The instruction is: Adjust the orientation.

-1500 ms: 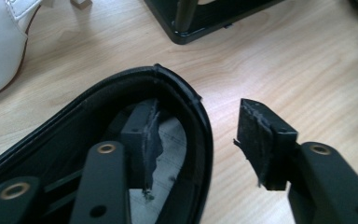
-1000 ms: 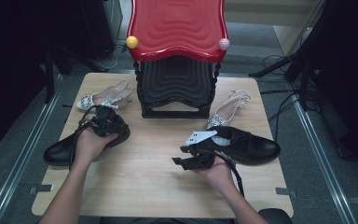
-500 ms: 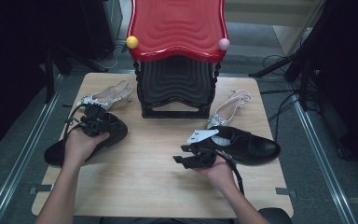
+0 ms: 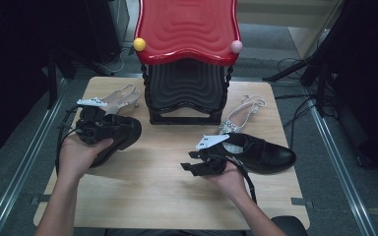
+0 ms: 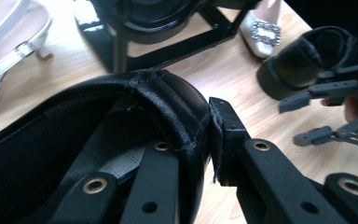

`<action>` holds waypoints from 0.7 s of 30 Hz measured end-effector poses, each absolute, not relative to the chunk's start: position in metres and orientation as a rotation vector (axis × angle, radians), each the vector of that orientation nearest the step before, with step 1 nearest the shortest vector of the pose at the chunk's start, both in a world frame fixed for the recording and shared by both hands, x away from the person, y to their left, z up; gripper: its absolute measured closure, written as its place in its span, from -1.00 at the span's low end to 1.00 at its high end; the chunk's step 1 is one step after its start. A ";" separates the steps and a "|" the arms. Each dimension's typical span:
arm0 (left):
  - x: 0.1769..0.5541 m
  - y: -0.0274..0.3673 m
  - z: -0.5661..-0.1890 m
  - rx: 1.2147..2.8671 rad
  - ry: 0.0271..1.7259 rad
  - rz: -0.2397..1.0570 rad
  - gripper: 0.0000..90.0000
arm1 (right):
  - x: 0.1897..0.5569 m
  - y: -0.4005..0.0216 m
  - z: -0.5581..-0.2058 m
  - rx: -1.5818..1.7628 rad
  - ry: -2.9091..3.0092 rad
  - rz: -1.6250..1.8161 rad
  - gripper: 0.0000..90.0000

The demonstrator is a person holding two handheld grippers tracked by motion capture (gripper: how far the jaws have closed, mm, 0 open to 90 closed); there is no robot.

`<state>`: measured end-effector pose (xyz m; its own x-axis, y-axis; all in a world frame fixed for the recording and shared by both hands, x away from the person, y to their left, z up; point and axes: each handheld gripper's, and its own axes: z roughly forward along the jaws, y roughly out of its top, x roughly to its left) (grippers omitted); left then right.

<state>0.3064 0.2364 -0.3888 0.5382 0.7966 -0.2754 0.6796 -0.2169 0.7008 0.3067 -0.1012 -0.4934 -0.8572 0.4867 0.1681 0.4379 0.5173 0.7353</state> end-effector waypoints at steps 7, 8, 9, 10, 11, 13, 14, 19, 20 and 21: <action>0.300 0.194 -0.383 2.060 1.120 0.163 0.81 | 0.307 -0.105 -0.490 0.836 2.668 1.295 0.06; 0.300 0.188 -0.384 2.067 1.110 0.158 0.81 | 0.307 -0.106 -0.490 0.845 2.666 1.294 0.06; 0.299 0.183 -0.386 2.078 1.100 0.150 0.81 | 0.307 -0.107 -0.489 0.844 2.662 1.299 0.07; 0.299 0.178 -0.387 2.088 1.084 0.141 0.81 | 0.307 -0.108 -0.489 0.848 2.656 1.302 0.07; 0.299 0.172 -0.388 2.098 1.074 0.132 0.81 | 0.307 -0.110 -0.488 0.850 2.653 1.304 0.07; 0.299 0.161 -0.390 2.123 1.053 0.127 0.81 | 0.307 -0.112 -0.487 0.861 2.646 1.312 0.07; 0.299 0.156 -0.392 2.136 1.043 0.119 0.80 | 0.307 -0.114 -0.487 0.866 2.643 1.313 0.07; 0.306 0.135 -0.406 2.162 1.011 0.049 0.81 | 0.306 -0.120 -0.486 0.891 2.628 1.317 0.08; 0.306 0.129 -0.410 2.177 1.016 0.056 0.81 | 0.306 -0.121 -0.486 0.894 2.625 1.317 0.08; 0.306 0.129 -0.410 2.177 1.016 0.056 0.81 | 0.305 -0.123 -0.486 0.899 2.621 1.317 0.08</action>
<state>0.3065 0.1294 -0.4097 0.6883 0.6818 -0.2476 0.6503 -0.4287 0.6272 0.3053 -0.1226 -0.4857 -0.8257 0.5317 0.1886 0.4686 0.4601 0.7542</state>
